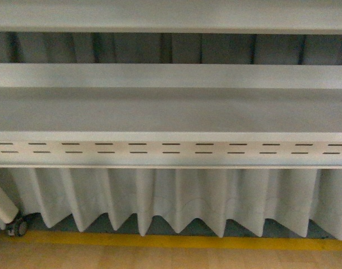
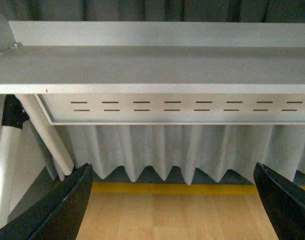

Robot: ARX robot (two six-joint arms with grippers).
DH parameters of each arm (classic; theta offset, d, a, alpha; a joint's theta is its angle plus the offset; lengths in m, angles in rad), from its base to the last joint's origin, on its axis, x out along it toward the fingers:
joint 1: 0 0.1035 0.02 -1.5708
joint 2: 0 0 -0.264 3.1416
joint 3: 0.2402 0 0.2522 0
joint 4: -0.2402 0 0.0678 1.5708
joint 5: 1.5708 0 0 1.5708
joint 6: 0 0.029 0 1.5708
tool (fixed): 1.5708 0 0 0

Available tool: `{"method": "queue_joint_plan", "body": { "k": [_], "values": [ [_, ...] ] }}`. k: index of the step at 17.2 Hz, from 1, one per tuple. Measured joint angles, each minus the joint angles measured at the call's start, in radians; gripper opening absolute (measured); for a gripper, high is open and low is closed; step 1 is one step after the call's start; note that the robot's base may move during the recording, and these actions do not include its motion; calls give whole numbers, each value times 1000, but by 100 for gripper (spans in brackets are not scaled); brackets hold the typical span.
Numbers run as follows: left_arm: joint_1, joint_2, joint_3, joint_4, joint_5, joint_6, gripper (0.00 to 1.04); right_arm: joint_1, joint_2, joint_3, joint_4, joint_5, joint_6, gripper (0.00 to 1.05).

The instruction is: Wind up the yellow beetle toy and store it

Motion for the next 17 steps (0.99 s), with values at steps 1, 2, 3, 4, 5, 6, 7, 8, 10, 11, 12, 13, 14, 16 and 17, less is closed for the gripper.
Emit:
{"method": "queue_joint_plan", "body": {
  "k": [1, 2, 3, 4, 5, 6, 7, 8, 10, 11, 12, 13, 14, 16, 17],
  "values": [
    [0, 0, 0, 0, 0, 0, 98, 0, 0, 0, 0, -2, 0, 98],
    [0, 0, 0, 2, 0, 0, 98, 0, 0, 0, 2, -2, 0, 98],
    [0, 0, 0, 2, 0, 0, 98, 0, 0, 0, 1, -1, 0, 98],
    [0, 0, 0, 2, 0, 0, 98, 0, 0, 0, 2, -1, 0, 98],
    [0, 0, 0, 2, 0, 0, 98, 0, 0, 0, 2, -1, 0, 98],
    [0, 0, 0, 2, 0, 0, 98, 0, 0, 0, 2, -1, 0, 98],
    [0, 0, 0, 2, 0, 0, 98, 0, 0, 0, 2, -1, 0, 98],
    [0, 0, 0, 2, 0, 0, 98, 0, 0, 0, 2, -1, 0, 98],
    [0, 0, 0, 2, 0, 0, 98, 0, 0, 0, 2, -1, 0, 98],
    [0, 0, 0, 2, 0, 0, 98, 0, 0, 0, 2, -1, 0, 98],
    [0, 0, 0, 2, 0, 0, 98, 0, 0, 0, 2, -1, 0, 98],
    [0, 0, 0, 2, 0, 0, 98, 0, 0, 0, 2, -1, 0, 98],
    [0, 0, 0, 2, 0, 0, 98, 0, 0, 0, 2, -1, 0, 98],
    [0, 0, 0, 2, 0, 0, 98, 0, 0, 0, 2, -1, 0, 98],
    [0, 0, 0, 2, 0, 0, 98, 0, 0, 0, 2, -1, 0, 98]
  ]
}}
